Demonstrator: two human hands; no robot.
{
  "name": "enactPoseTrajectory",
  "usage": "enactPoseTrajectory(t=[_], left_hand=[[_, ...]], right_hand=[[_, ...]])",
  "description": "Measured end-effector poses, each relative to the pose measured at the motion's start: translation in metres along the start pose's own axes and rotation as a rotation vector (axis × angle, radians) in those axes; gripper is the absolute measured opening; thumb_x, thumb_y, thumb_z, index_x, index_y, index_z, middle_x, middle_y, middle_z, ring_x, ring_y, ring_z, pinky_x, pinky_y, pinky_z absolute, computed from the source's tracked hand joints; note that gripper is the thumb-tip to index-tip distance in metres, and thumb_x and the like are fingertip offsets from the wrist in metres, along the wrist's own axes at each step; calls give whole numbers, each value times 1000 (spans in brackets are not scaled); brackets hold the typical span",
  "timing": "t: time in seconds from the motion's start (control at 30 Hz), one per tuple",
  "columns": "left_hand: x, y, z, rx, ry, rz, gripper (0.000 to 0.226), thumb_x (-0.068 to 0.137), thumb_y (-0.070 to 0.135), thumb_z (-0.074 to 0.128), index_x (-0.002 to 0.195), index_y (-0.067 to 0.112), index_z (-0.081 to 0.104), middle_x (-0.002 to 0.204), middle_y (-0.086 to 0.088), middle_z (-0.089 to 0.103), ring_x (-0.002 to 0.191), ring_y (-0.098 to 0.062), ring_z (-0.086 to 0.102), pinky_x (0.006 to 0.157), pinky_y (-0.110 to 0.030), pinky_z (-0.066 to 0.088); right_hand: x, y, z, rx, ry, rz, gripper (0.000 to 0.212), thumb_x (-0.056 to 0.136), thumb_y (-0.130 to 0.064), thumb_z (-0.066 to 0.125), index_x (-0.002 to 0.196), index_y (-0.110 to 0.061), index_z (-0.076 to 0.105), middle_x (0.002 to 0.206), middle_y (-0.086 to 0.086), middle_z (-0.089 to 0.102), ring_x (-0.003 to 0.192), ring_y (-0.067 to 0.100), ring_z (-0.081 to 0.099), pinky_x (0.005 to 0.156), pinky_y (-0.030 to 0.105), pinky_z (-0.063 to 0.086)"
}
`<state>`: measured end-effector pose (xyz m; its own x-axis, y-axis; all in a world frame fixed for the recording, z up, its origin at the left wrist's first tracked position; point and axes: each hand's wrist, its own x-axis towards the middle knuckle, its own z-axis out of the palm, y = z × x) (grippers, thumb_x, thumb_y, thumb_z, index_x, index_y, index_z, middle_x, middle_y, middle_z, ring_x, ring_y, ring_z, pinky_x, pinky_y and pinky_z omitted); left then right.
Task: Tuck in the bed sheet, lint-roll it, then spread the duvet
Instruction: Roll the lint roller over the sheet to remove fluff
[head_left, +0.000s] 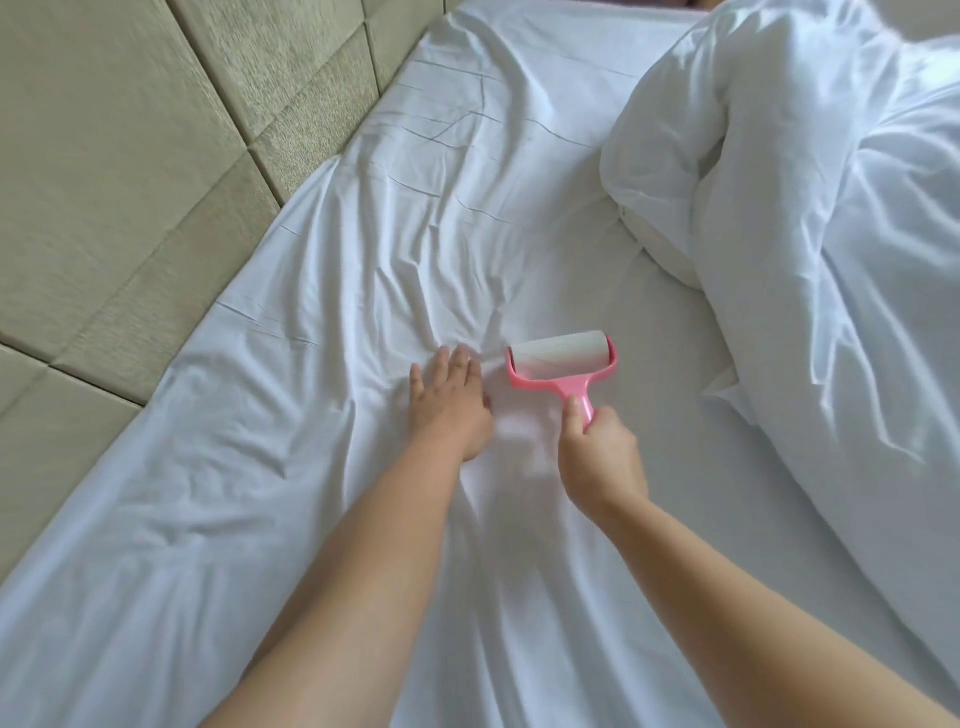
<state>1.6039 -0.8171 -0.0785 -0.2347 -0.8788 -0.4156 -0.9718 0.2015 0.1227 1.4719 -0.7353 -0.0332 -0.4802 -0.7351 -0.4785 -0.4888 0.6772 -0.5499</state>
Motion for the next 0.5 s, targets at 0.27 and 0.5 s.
enactPoseTrajectory(t=[0.27, 0.5], left_hand=[[13, 14, 2, 76, -152, -12, 96, 88, 72, 32, 152, 14, -9, 159, 0, -20, 147, -18, -16, 114, -57, -2], [39, 16, -9, 104, -170, -14, 139, 57, 89, 54, 150, 14, -17, 158, 0, -24, 144, -33, -22, 111, -66, 0]], right_hand=[[34, 6, 5, 15, -171, 92, 48, 98, -52, 23, 109, -9, 43, 85, 12, 56, 71, 29, 59, 48, 25, 40], [72, -21, 8, 65, -173, 109, 52, 99, -50, 25, 119, -6, 42, 93, 16, 56, 59, 26, 56, 42, 21, 36]])
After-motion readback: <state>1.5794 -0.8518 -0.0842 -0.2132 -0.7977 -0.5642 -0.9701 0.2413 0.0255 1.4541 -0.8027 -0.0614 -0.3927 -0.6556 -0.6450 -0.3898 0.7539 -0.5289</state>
